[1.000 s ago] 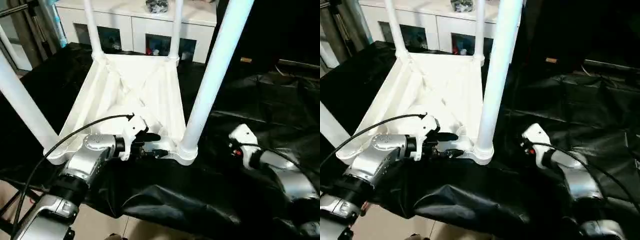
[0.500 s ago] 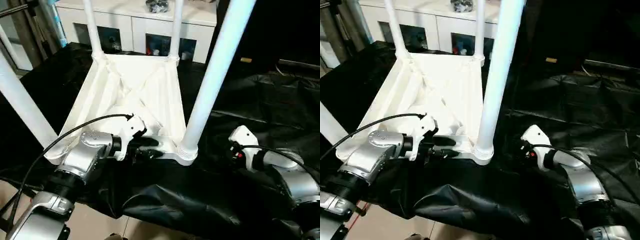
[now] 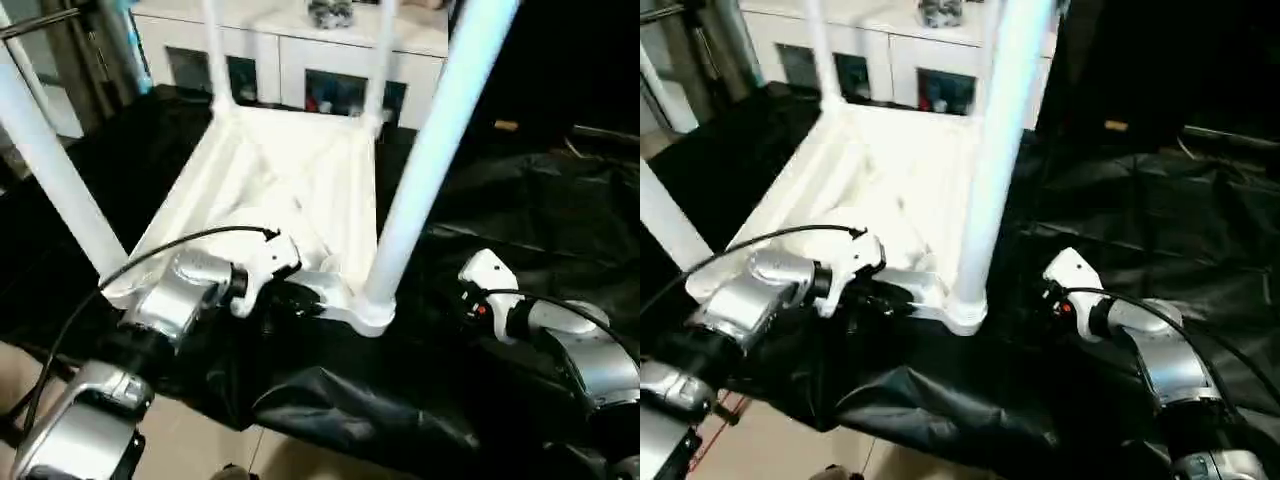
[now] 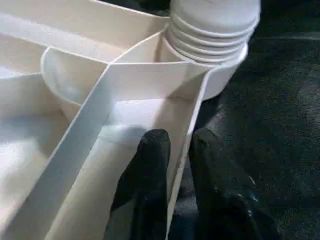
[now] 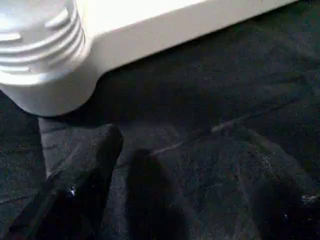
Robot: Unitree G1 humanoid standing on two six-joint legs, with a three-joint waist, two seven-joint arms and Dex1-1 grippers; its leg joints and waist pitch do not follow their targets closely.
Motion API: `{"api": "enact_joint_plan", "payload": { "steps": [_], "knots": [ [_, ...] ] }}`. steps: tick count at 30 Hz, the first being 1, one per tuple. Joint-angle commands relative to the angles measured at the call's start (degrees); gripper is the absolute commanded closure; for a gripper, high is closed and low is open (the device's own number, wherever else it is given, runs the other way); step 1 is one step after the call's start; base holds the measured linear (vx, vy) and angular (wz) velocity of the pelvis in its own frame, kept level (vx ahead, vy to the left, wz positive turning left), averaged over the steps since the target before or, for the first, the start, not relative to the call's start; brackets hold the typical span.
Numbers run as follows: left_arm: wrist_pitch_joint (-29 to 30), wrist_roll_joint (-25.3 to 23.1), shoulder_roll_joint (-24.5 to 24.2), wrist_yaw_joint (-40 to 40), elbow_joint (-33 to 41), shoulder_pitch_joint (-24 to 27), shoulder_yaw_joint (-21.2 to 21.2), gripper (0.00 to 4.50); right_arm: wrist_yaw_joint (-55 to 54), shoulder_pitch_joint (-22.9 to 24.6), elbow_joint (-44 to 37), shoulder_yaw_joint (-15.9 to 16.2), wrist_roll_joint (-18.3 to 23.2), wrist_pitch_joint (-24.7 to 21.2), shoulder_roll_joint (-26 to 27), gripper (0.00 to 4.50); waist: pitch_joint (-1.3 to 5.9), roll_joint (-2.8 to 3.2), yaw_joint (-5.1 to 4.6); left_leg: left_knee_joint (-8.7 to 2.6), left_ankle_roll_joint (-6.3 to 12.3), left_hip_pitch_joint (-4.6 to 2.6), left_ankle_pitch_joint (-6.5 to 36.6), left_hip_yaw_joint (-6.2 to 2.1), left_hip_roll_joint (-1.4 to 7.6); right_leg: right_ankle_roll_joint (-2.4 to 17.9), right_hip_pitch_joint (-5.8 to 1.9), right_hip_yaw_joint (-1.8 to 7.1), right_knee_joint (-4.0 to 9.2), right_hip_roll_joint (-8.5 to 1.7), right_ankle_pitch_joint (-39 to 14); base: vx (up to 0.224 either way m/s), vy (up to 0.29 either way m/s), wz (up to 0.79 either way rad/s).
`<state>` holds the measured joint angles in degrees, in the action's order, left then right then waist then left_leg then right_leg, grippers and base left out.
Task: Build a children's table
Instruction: Rotate leg to tighten
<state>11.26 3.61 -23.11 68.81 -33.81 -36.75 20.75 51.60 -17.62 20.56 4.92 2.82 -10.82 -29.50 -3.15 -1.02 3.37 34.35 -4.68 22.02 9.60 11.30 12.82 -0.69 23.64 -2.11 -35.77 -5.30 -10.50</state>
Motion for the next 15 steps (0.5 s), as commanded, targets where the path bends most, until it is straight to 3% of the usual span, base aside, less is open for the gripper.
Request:
{"api": "enact_joint_plan", "payload": {
  "steps": [1,8,10,15],
  "knots": [
    [-0.02,-1.16,-0.11,0.74,-1.41,-0.28,1.48,3.91,0.32,0.38,-0.66,0.15,0.46,-0.39,-0.79,0.79,3.77,-0.48,-0.04,-4.14,0.86,-1.12,16.1,-0.19,0.02,10.4,-2.3,1.33,5.12,-1.62,-16.55,0.0,0.0,0.0],
    [-1.59,-0.87,0.41,1.6,-3.16,-0.35,0.19,4.39,3.69,0.99,-4.47,-1.32,5.84,-4.19,0.7,0.27,4.14,-0.38,-0.56,-3.77,3.01,-0.74,12.37,-0.12,-0.03,13.38,-3.0,1.31,4.19,-1.55,-7.8,0.0,0.0,0.0],
    [-1.6,-0.51,0.57,1.66,-3.18,-0.22,-0.2,4.48,4.32,1.19,-5.0,-1.13,6.15,-4.17,0.69,0.03,4.11,-0.36,-0.71,-3.8,3.22,-0.78,12.42,-0.13,0.02,13.77,-2.98,1.3,4.2,-1.56,-7.63,0.0,0.0,0.0],
    [-1.46,-0.24,0.78,1.67,-2.9,0.45,-0.65,4.5,6.09,1.55,-6.19,0.14,6.77,-3.99,0.69,0.01,4.02,-0.55,-0.91,-3.8,3.09,-0.87,13.27,-0.1,0.08,13.8,-2.86,1.31,4.41,-1.66,-9.88,0.0,0.0,0.0]
  ]
}}
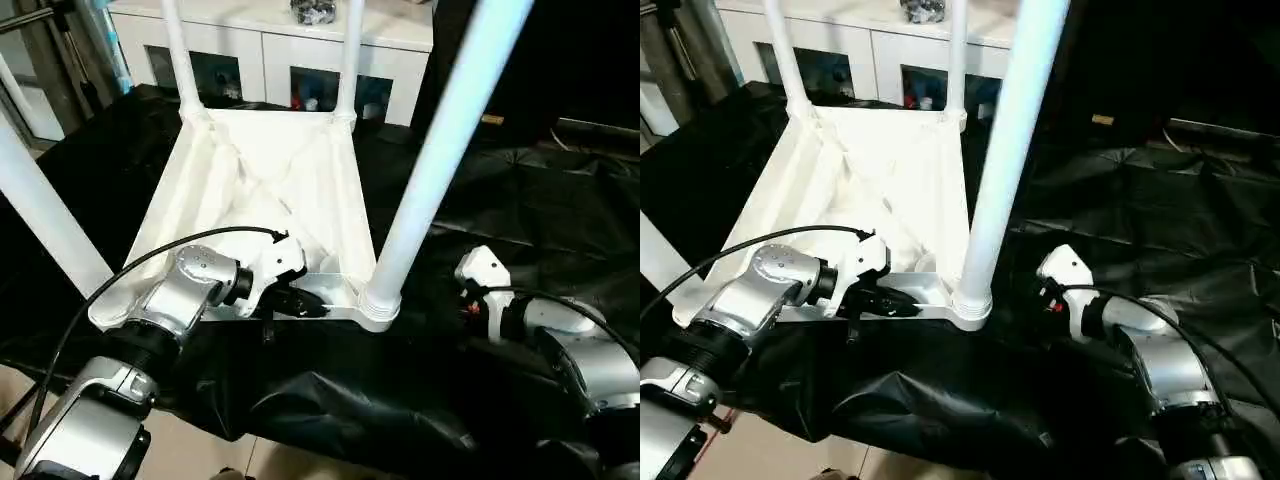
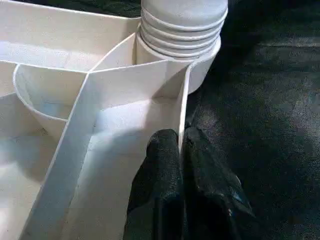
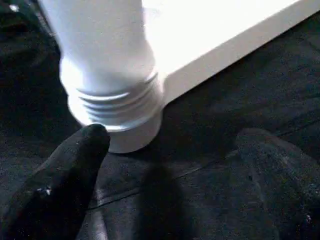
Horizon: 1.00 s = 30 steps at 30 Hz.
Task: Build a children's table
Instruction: Rotate leg to tighten
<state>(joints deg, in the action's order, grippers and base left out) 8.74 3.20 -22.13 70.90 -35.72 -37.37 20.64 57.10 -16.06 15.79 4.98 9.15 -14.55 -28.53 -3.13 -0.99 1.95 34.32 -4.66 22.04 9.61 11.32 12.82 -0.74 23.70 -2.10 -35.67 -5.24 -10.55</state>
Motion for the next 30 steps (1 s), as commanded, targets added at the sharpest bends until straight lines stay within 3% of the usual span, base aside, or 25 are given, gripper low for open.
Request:
{"api": "enact_joint_plan", "payload": {
  "steps": [1,2,11,12,14,18,21,22,23,25,27,30],
  "knots": [
    [0.83,0.05,-0.04,-0.75,-1.06,1.23,-0.67,4.5,0.57,-0.07,-1.71,0.48,0.43,-0.37,-0.24,0.01,3.97,-0.58,0.48,-3.79,2.98,-0.91,13.43,-0.13,0.08,13.71,-2.9,1.3,4.36,-1.72,-10.34,0.0,0.0,0.0],
    [0.49,0.0,0.28,-1.08,-1.05,1.51,-0.82,4.5,0.24,-0.22,-2.02,1.2,0.03,-0.05,-0.01,0.01,3.94,-0.79,0.45,-3.78,2.95,-0.9,13.44,-0.09,0.08,13.54,-2.86,1.32,4.43,-1.72,-10.69,0.0,0.0,0.0],
    [-0.28,0.31,1.69,-1.25,0.27,2.69,-0.82,4.5,-1.91,-2.11,-0.51,3.51,-2.36,3.75,3.0,0.01,3.92,-0.68,0.55,-3.89,2.58,-0.94,13.27,-0.12,0.15,12.77,-2.68,1.38,4.38,-1.79,-11.45,0.0,0.0,0.0],
    [-0.26,0.26,1.85,-1.28,0.48,2.81,-0.81,4.5,-3.08,-3.2,1.02,3.46,-2.81,4.66,3.83,0.01,4.01,-1.33,0.49,-3.81,2.73,-0.73,12.45,-0.14,0.12,12.82,-2.81,1.31,4.1,-1.87,-11.26,0.0,0.0,0.0],
    [-0.23,0.22,1.96,-1.27,0.72,2.96,-0.77,4.5,-3.78,-4.21,2.21,3.38,-2.88,5.15,4.58,0.01,3.87,-0.96,0.43,-3.89,2.63,-0.82,12.68,-0.11,0.13,12.49,-2.62,1.37,4.33,-1.84,-11.83,0.0,0.0,0.0],
    [-0.17,-0.04,2.01,-1.05,0.91,3.25,-0.75,4.5,-3.46,-5.53,3.31,3.7,-2.17,5.66,5.59,0.01,3.95,-1.32,0.32,-3.89,2.47,-0.86,13.12,-0.1,0.12,12.21,-2.65,1.38,4.36,-1.79,-12.22,0.0,0.0,0.0],
    [-0.14,-0.37,2.01,-0.92,1.01,3.33,-0.76,4.5,-2.96,-6.07,3.9,4.04,-1.96,5.75,6.09,0.01,4.04,-1.11,0.43,-3.85,2.78,-0.92,11.85,-0.09,0.15,12.61,-2.71,1.41,4.08,-1.78,-10.12,0.0,0.0,0.0],
    [-0.13,-0.42,1.98,-0.89,1.0,3.32,-0.72,4.5,-2.9,-6.14,3.99,4.1,-2.02,5.83,6.12,0.29,4.05,-1.07,0.46,-3.82,2.91,-0.92,11.67,-0.06,0.14,12.76,-2.68,1.42,4.06,-1.76,-9.64,0.0,0.0,0.0],
    [-0.04,-0.43,1.9,-0.92,1.14,3.36,-0.72,4.5,-2.51,-6.35,4.45,4.11,-1.94,6.17,6.36,0.29,4.09,-1.52,0.47,-3.78,3.22,-0.85,11.31,0.02,0.11,13.03,-2.77,1.39,4.0,-1.76,-8.8,0.0,0.0,0.0],
    [-0.01,-0.43,1.78,-0.9,1.26,3.42,-0.73,4.5,-2.46,-6.44,4.64,4.07,-1.97,6.65,6.52,0.41,4.01,-1.25,0.55,-3.83,3.3,-0.89,11.72,-0.02,0.15,13.04,-2.68,1.38,4.06,-1.85,-9.48,0.0,0.0,0.0],
    [-0.09,-0.51,1.63,-0.9,1.15,3.38,-0.75,4.5,-2.22,-6.67,5.05,3.71,-1.48,6.87,6.98,0.75,3.97,-1.21,0.52,-3.9,2.96,-0.96,12.47,-0.04,0.15,12.89,-2.65,1.38,4.18,-1.84,-10.5,0.0,0.0,0.0],
    [-0.05,-0.63,1.45,-0.81,1.08,3.35,-0.79,4.5,-1.99,-6.77,5.41,3.91,-1.51,6.99,6.97,0.87,4.05,-1.25,0.49,-3.92,2.7,-0.94,12.66,-0.08,0.16,12.62,-2.68,1.4,4.15,-1.81,-10.58,0.0,0.0,0.0]
  ]
}}
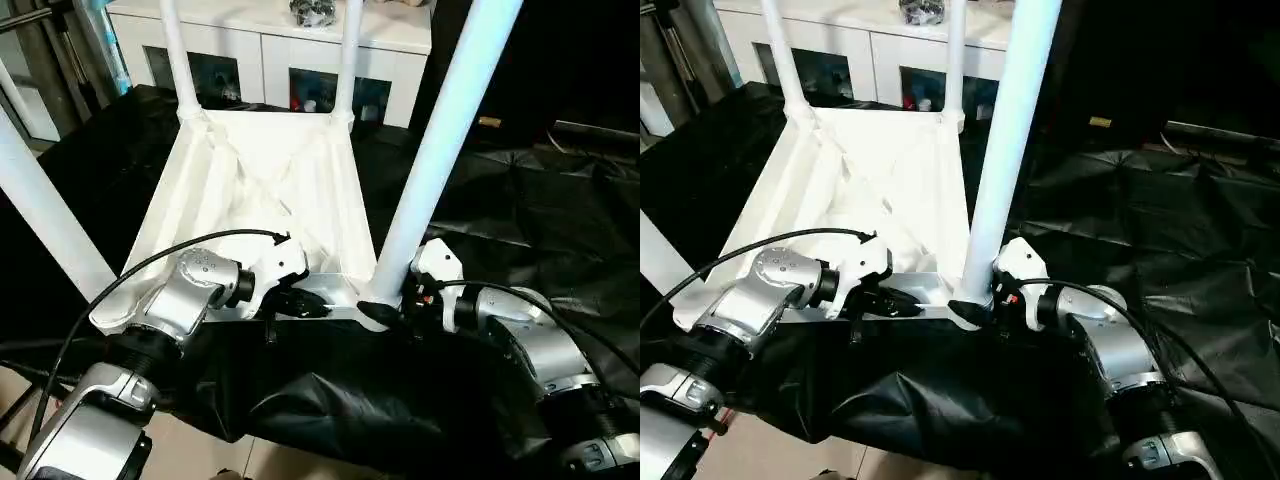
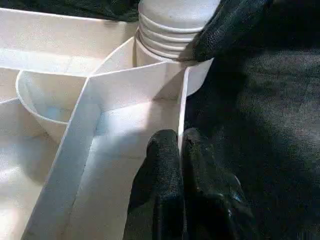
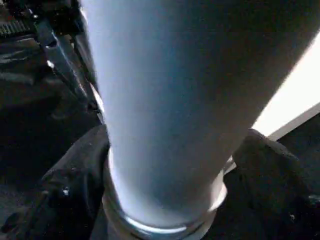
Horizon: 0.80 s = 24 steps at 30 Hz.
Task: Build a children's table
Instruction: Rotate leg to tighten
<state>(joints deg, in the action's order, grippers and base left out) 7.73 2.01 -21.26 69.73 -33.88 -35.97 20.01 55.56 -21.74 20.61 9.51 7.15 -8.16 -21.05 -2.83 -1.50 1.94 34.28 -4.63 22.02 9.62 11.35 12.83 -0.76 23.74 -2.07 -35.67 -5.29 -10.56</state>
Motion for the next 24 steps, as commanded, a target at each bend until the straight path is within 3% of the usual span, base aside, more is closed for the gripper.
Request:
{"api": "enact_joint_plan", "payload": {
  "steps": [1,9,14,16,18,19,21,22,24],
  "knots": [
    [1.0,0.52,0.55,0.38,-0.75,1.96,-0.19,4.5,-0.45,-1.06,0.65,-0.56,0.48,0.66,-0.53,0.97,3.74,-0.78,0.48,-3.89,2.67,-0.9,12.55,-0.1,0.13,12.66,-2.71,1.38,4.15,-1.73,-10.27,0.0,0.0,0.0],
    [1.63,0.14,1.49,-3.03,-2.5,1.03,-1.57,4.5,-3.14,-1.41,2.99,-2.0,0.88,0.62,1.57,1.63,3.7,-0.69,0.4,-3.94,2.32,-0.92,13.18,-0.12,0.11,12.7,-2.67,1.38,4.27,-1.79,-11.02,0.0,0.0,0.0],
    [3.3,-2.57,7.11,-15.48,-7.02,-2.66,-2.7,4.5,-18.6,-2.59,9.9,-4.95,-1.5,-0.85,7.79,1.76,3.46,-0.84,0.04,-4.15,0.11,-1.17,16.88,-0.23,-0.13,10.42,-2.21,1.28,5.2,-1.85,-19.3,0.0,0.0,0.0],
    [3.55,-2.74,8.18,-17.02,-7.44,-3.19,-2.81,4.5,-21.33,-2.89,10.92,-5.51,-1.75,-1.05,8.93,1.78,3.47,-0.74,0.13,-4.18,-0.39,-1.21,17.18,-0.33,-0.14,9.72,-2.11,1.27,5.46,-1.93,-20.96,0.0,0.0,0.0],
    [3.99,-3.07,10.12,-19.67,-8.24,-4.21,-3.09,4.5,-25.91,-3.53,12.44,-6.38,-1.96,-1.99,10.86,1.78,3.5,-0.67,0.29,-4.21,-0.32,-1.37,17.53,-0.35,-0.1,9.42,-1.97,1.28,5.55,-1.84,-20.61,0.0,0.0,0.0],
    [4.04,-3.27,11.89,-21.8,-9.0,-5.12,-3.31,4.5,-29.43,-4.24,13.84,-7.02,-2.0,-2.88,12.57,1.78,3.49,-0.08,0.22,-4.25,-0.38,-1.29,17.42,-0.31,-0.16,9.66,-1.84,1.39,5.44,-1.74,-19.54,0.0,0.0,0.0],
    [3.44,-3.72,14.51,-23.67,-10.13,-6.34,-3.2,4.5,-33.1,-5.25,15.82,-7.33,-2.24,-2.95,15.12,1.78,3.58,-0.33,0.17,-4.36,-0.75,-1.31,17.8,-0.37,-0.23,9.69,-1.99,1.22,5.56,-1.65,-19.06,0.0,0.0,0.0],
    [2.76,-3.97,15.46,-23.88,-10.6,-6.74,-2.78,4.5,-33.56,-5.63,16.41,-6.8,-2.8,-2.13,16.03,1.78,3.61,0.1,0.23,-4.33,-0.82,-1.33,17.92,-0.4,-0.25,9.72,-1.96,1.24,5.55,-1.68,-18.76,0.0,0.0,0.0],
    [1.72,-4.26,16.45,-22.9,-11.12,-7.18,-1.83,4.5,-31.98,-6.05,16.57,-5.45,-3.56,-0.39,17.09,1.78,3.62,0.11,0.24,-4.39,-0.68,-1.36,18.57,-0.41,-0.28,9.8,-2.05,1.18,5.67,-1.61,-18.06,0.0,0.0,0.0]
  ]
}}
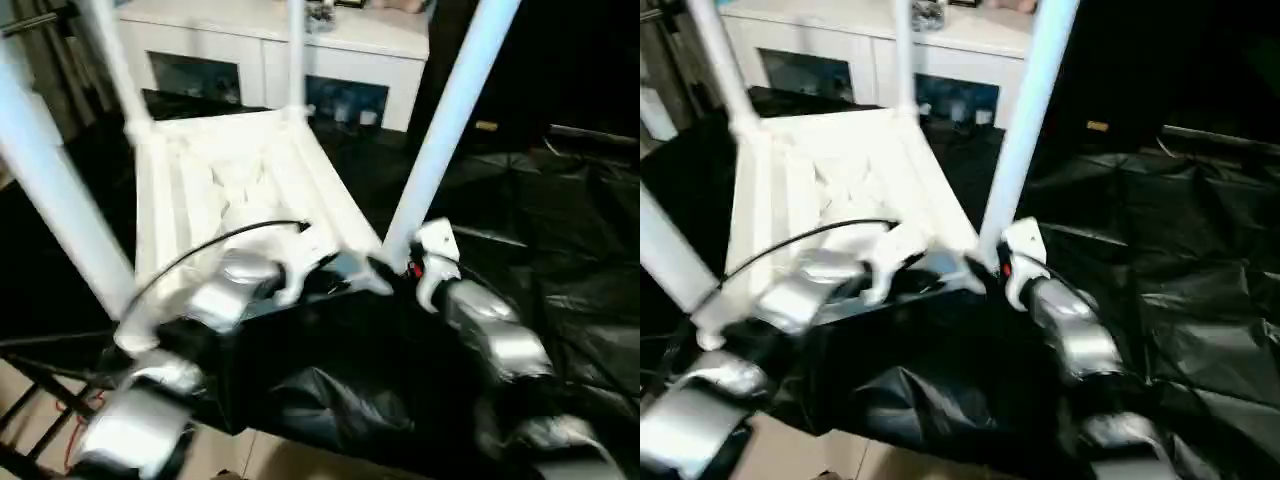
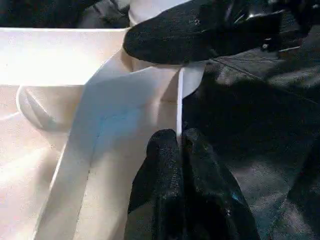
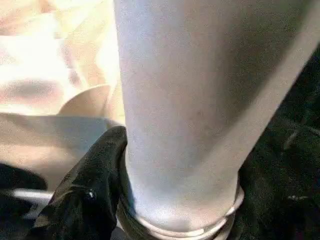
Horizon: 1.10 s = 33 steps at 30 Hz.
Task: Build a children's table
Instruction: Rotate leg to tighten
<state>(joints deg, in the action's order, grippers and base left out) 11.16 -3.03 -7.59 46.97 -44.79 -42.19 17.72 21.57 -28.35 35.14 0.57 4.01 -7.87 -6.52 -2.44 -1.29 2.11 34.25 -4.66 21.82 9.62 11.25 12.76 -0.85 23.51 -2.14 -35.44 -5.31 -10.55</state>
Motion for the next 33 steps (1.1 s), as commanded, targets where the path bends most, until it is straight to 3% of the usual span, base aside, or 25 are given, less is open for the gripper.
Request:
{"api": "enact_joint_plan", "payload": {
  "steps": [1,3,9,15,21,22,27,33],
  "knots": [
    [-1.78,0.74,2.82,0.04,-0.32,-1.05,0.51,4.5,2.2,0.43,2.1,3.56,-0.41,-0.53,2.66,1.22,3.28,-0.15,0.11,-4.37,-0.51,-1.14,18.48,-0.31,-0.19,9.88,-1.94,1.23,5.41,-1.6,-17.62,0.0,0.0,0.0],
    [-3.53,1.2,1.89,2.59,0.01,-0.66,0.67,4.5,4.96,0.44,0.59,2.15,2.19,-1.29,2.06,1.08,3.32,0.02,0.07,-4.55,0.04,-1.1,18.66,-0.36,-0.16,10.17,-2.15,1.13,5.44,-1.59,-16.69,0.0,0.0,0.0],
    [-6.23,3.21,-1.35,10.84,1.87,1.11,0.15,4.5,14.72,0.67,-1.64,3.04,3.18,-0.07,-3.25,0.6,3.43,0.01,0.23,-4.52,1.07,-0.98,17.83,-0.31,-0.03,11.26,-2.36,1.14,5.27,-1.76,-14.6,0.0,0.0,0.0],
    [-6.78,5.09,-6.01,21.33,4.65,3.06,0.76,4.5,30.92,2.85,-5.39,6.3,4.37,2.28,-10.41,0.6,3.66,0.0,0.97,-4.2,3.36,-0.83,12.63,-0.06,0.26,14.17,-2.78,1.18,4.17,-1.7,-5.61,0.0,0.0,0.0],
    [-7.43,6.6,-9.57,30.12,5.98,3.86,1.07,4.5,41.47,3.86,-8.84,7.91,7.0,0.14,-14.57,0.6,3.59,0.11,1.7,-4.27,3.58,-1.14,12.95,0.13,0.51,15.17,-2.73,1.12,4.01,-1.66,-5.53,0.0,0.0,0.0],
    [-7.38,6.79,-9.83,30.89,6.1,3.91,1.06,4.5,42.15,3.89,-9.04,8.0,7.24,-0.08,-14.81,0.87,3.55,0.14,1.86,-4.31,3.35,-1.16,13.04,0.13,0.54,15.08,-2.77,1.11,4.02,-1.69,-5.93,0.0,0.0,0.0],
    [-7.15,7.17,-11.27,34.57,6.67,4.08,1.41,4.5,46.25,4.17,-10.65,8.58,8.61,-1.52,-15.93,1.13,3.45,0.1,2.46,-4.51,1.93,-1.33,14.97,0.13,0.62,14.22,-2.49,1.2,4.25,-1.85,-9.53,0.0,0.0,0.0],
    [-7.51,7.03,-11.3,34.75,6.24,3.94,0.63,4.5,48.07,5.06,-11.94,9.89,8.61,-2.84,-16.62,1.72,3.51,0.04,2.64,-4.48,1.68,-1.28,13.84,0.12,0.59,14.14,-2.5,1.23,4.14,-1.86,-8.36,0.0,0.0,0.0]
  ]
}}
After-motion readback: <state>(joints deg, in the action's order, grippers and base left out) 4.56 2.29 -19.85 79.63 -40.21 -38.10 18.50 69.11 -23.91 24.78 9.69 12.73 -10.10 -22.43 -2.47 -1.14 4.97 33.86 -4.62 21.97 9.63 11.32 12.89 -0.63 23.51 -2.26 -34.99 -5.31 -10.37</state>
